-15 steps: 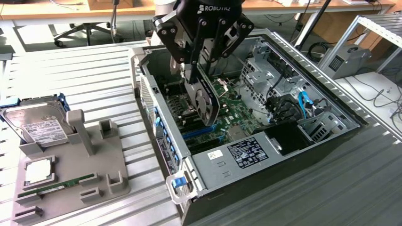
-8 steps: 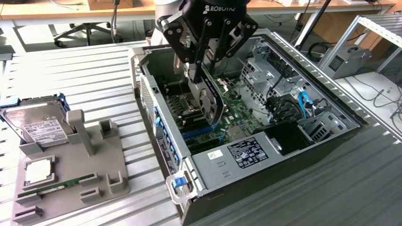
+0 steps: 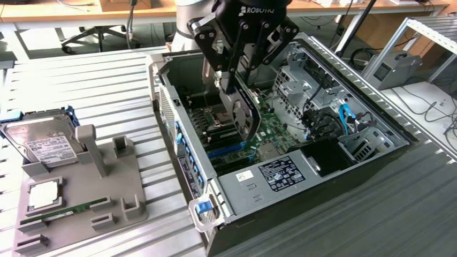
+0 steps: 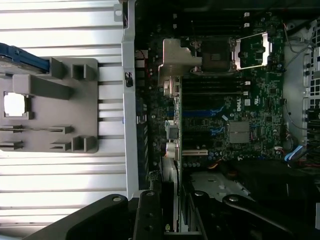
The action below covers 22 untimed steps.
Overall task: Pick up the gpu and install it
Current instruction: 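Pick up the gpu and move the gpu toward the slot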
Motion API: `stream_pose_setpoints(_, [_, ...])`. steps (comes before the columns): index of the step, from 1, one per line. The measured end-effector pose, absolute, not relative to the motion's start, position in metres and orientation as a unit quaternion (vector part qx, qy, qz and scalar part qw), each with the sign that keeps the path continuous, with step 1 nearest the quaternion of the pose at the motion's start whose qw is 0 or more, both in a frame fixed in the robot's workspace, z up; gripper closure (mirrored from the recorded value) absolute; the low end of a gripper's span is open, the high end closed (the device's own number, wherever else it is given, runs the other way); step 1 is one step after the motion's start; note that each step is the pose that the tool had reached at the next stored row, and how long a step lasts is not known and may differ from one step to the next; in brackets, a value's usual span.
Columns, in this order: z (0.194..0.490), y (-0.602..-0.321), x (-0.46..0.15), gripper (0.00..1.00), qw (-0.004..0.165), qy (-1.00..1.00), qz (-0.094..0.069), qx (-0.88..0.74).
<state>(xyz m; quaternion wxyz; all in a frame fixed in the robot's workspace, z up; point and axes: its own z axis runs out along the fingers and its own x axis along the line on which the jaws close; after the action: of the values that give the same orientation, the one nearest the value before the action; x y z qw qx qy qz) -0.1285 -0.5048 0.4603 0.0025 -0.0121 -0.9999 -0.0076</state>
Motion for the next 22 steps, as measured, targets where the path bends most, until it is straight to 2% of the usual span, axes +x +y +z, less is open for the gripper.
stream_pose_setpoints(22, [0.458, -0.505, -0.103, 0.74, 0.002, -1.0, -0.008, -0.012])
